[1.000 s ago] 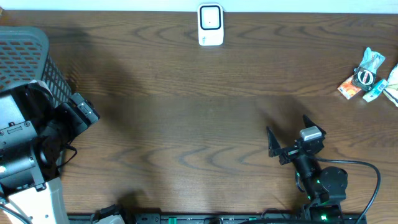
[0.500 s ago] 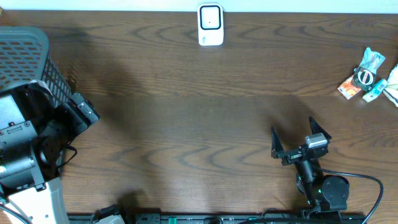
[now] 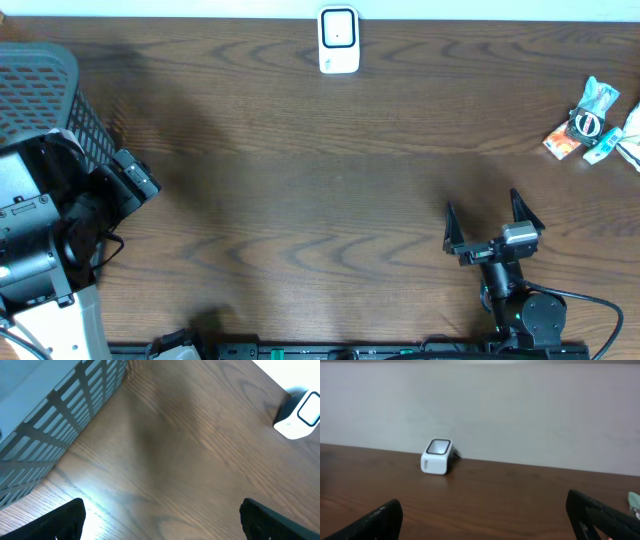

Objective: Scan the item barcode

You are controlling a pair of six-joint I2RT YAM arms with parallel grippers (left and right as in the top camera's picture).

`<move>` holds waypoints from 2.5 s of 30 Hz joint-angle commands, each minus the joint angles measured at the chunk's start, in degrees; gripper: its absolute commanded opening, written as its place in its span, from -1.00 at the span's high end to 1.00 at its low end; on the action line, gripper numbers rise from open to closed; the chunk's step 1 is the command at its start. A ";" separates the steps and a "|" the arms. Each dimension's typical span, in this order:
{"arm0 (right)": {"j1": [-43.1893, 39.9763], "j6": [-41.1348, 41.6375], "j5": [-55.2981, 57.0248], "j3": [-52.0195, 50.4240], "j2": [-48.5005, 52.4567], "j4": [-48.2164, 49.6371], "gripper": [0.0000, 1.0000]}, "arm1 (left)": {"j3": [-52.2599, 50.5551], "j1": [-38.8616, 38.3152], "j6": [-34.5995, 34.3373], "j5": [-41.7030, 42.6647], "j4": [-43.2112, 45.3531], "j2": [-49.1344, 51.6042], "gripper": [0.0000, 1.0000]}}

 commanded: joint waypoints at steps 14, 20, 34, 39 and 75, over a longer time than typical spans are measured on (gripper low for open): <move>-3.98 2.49 7.10 -0.22 -0.57 -10.51 -0.98 | 0.81 0.31 -0.09 0.50 -0.13 0.22 -0.95; -3.85 3.58 7.26 -0.22 -0.57 -10.54 -0.99 | 0.81 0.31 -0.09 0.50 -0.13 0.22 -0.95; -1.51 3.58 6.60 -0.22 -0.55 -10.36 -0.99 | 0.81 0.31 -0.09 0.50 -0.15 0.22 -0.96; -1.51 3.58 6.60 -0.22 -0.55 -10.36 -0.99 | 0.81 0.31 -0.09 0.50 -0.13 0.22 -0.96; -1.51 3.58 6.60 -0.22 -0.55 -10.34 -0.99 | -19.32 -2.23 8.04 0.42 2.73 -16.13 -0.95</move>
